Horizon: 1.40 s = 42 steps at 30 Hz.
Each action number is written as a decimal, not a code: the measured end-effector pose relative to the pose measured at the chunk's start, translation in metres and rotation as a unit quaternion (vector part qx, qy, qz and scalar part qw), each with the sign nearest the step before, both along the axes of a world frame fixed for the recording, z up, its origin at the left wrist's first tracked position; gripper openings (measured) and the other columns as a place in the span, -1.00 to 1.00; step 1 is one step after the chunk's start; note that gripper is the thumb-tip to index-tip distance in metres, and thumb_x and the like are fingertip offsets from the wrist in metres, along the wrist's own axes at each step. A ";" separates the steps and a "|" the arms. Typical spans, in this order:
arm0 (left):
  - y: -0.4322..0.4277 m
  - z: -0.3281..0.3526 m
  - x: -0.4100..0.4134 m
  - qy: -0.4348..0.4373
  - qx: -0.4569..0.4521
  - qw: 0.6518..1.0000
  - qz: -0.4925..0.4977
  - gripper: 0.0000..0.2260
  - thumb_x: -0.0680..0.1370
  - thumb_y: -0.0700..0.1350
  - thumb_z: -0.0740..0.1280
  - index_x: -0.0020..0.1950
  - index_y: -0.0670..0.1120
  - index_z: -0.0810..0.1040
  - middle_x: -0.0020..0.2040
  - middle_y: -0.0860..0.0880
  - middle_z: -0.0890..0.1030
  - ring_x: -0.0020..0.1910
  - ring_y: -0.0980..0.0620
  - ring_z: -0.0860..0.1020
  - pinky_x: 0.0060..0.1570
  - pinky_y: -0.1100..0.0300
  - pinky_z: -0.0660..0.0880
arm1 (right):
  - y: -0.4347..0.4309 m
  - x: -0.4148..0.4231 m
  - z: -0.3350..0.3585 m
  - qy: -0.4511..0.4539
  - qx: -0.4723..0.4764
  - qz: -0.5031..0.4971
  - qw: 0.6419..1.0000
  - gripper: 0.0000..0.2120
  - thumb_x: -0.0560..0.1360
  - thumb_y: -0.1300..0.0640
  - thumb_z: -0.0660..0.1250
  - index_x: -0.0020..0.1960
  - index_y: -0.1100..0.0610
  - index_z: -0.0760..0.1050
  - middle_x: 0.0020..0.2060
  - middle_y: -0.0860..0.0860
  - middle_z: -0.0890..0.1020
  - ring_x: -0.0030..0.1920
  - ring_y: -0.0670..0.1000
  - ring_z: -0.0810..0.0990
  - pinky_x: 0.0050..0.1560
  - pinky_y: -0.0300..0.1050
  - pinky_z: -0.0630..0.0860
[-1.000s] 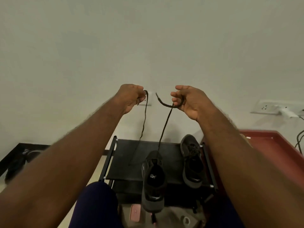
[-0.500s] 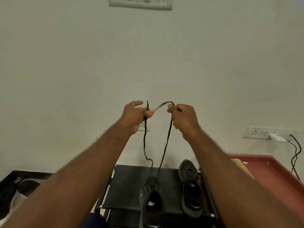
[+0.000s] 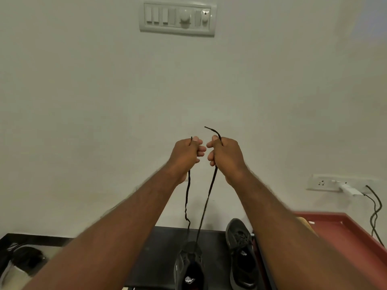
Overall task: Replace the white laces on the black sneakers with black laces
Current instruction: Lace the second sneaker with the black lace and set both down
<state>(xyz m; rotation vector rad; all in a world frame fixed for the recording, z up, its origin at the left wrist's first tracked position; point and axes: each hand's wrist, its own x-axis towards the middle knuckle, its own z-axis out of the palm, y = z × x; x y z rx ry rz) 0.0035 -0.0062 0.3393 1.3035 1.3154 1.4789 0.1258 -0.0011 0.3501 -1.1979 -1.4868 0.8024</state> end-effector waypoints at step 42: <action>-0.007 0.000 -0.012 0.157 0.073 0.984 -0.031 -0.86 0.62 -0.20 0.31 0.02 -0.22 0.64 -0.22 -0.16 0.67 -0.22 -0.11 0.68 0.01 -0.06 0.62 | 0.015 0.009 0.022 -0.199 0.115 0.040 0.972 -0.75 0.55 0.31 0.31 -0.24 0.09 0.58 -0.28 -0.05 0.66 -0.28 -0.08 0.61 -0.20 -0.18 0.53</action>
